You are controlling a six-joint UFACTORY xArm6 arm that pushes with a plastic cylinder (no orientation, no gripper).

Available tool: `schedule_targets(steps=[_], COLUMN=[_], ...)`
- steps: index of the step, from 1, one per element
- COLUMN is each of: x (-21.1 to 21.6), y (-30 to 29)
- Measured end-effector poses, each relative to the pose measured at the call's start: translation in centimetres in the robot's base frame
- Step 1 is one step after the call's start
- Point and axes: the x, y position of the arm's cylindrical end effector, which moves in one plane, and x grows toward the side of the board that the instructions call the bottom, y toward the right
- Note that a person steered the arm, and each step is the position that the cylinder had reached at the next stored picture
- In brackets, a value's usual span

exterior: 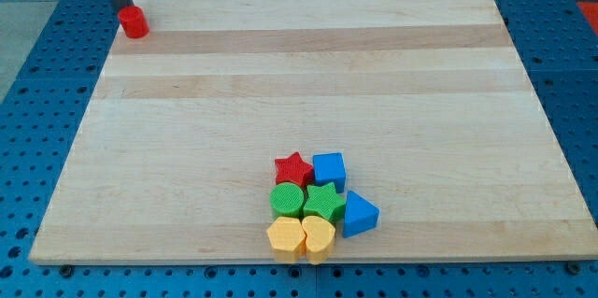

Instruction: Place the red circle in between the green circle and yellow hexagon

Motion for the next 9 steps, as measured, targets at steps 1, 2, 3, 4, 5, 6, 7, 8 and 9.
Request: schedule_targets(steps=[1, 2, 3, 4, 5, 6, 7, 8, 9], x=[1.1, 2.3, 4.2, 4.8, 6.0, 7.8, 10.5, 11.9, 13.8], y=[2.1, 2.5, 2.8, 4.5, 6.3, 8.1, 9.0, 8.6, 7.6])
